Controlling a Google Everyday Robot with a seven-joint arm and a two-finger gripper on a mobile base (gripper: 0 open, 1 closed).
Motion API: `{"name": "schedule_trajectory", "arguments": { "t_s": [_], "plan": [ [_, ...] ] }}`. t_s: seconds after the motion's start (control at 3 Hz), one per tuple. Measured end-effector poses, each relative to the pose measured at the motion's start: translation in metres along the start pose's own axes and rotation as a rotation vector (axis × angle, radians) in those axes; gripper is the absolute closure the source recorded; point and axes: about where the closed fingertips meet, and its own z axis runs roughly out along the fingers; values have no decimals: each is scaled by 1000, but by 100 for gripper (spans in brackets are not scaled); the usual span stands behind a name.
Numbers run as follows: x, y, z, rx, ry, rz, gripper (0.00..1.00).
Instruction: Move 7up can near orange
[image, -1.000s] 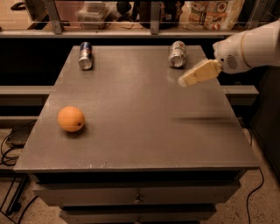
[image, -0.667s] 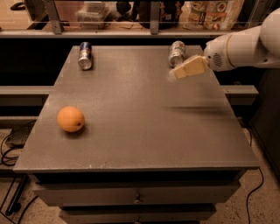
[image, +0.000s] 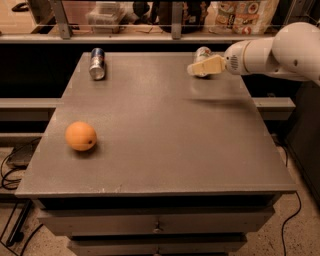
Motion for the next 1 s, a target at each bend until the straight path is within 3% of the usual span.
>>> {"name": "schedule_trajectory", "arguments": {
  "t_s": [0.67, 1.0],
  "plan": [
    [0, 0, 0, 0, 0, 0, 0],
    [-3, -3, 17, 34, -20, 34, 0]
  ]
}}
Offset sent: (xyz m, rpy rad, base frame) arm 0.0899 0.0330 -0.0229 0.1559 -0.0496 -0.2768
